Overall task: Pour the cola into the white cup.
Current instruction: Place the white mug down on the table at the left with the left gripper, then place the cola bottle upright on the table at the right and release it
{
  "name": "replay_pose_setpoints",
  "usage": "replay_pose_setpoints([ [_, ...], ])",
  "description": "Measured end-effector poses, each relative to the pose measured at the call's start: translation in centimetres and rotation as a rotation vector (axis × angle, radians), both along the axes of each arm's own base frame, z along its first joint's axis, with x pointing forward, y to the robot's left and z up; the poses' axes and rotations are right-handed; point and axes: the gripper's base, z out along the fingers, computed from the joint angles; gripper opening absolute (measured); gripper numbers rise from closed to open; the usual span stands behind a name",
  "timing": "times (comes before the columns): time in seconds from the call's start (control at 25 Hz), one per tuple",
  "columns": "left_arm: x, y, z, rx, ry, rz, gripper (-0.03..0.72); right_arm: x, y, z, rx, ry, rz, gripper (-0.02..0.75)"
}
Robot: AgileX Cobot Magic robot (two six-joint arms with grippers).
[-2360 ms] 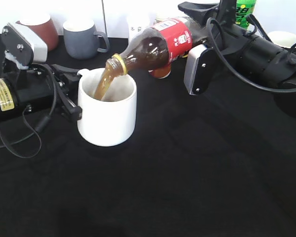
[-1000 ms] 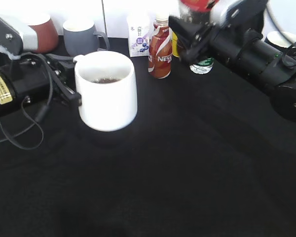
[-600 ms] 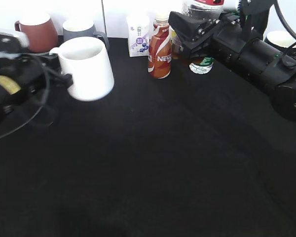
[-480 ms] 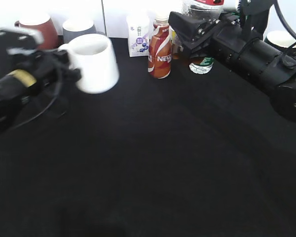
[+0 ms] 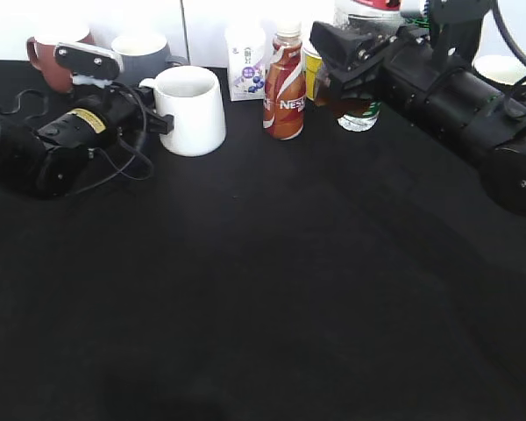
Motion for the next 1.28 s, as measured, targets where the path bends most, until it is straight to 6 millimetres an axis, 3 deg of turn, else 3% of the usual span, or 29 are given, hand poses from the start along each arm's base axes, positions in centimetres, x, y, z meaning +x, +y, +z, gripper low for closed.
replay_pose_setpoints([
  [0.08, -0.6, 0.1, -0.2, -0.008, -0.009, -0.002, 0.215, 0.0, 0.0, 0.0, -0.01, -0.008, -0.006, 0.396],
  [0.2, -2.4, 0.6, 0.3, -0.015, -0.009, -0.004, 0.239, 0.1, -0.2, 0.0, -0.006, -0.009, -0.027, 0.396],
  [0.32, -6.6, 1.7, 1.6, -0.006, 0.034, -0.003, 0.24, 0.8, -1.4, 0.1, -0.023, -0.032, -0.13, 0.396],
  [0.44, -11.6, 3.0, 4.4, -0.004, 0.036, -0.003, 0.24, 2.1, -5.1, 0.1, -0.035, -0.037, -0.252, 0.396],
  [0.56, -14.4, 3.8, 7.7, 0.004, 0.017, 0.004, 0.24, 3.1, -8.6, -0.1, -0.056, -0.01, -0.365, 0.396],
  [0.64, -15.4, 4.0, 9.5, 0.046, 0.036, -0.006, 0.24, 3.4, -9.6, -0.7, -0.067, -0.001, -0.417, 0.396],
  [0.8, -17.1, 4.6, 12.4, 0.083, 0.045, 0.008, 0.24, 4.9, -9.9, -5.3, -0.073, 0.043, -0.461, 0.395],
  [0.92, -17.6, 4.8, 13.0, 0.087, 0.045, 0.013, 0.24, 7.0, -9.6, -8.4, -0.084, 0.073, -0.46, 0.395],
  [1.08, -17.6, 4.8, 13.0, 0.09, 0.051, 0.014, 0.24, 7.7, -9.6, -10.7, -0.095, 0.099, -0.46, 0.395],
  [1.12, -17.6, 4.8, 13.0, 0.09, 0.051, 0.014, 0.24, 7.7, -9.6, -10.8, -0.094, 0.096, -0.46, 0.415],
  [1.24, -17.6, 4.8, 13.0, 0.09, 0.051, 0.014, 0.24, 7.7, -9.6, -10.7, -0.092, 0.091, -0.46, 0.591],
  [1.28, -17.6, 4.8, 13.0, 0.09, 0.051, 0.014, 0.24, 7.6, -9.6, -10.8, -0.093, 0.096, -0.46, 0.614],
])
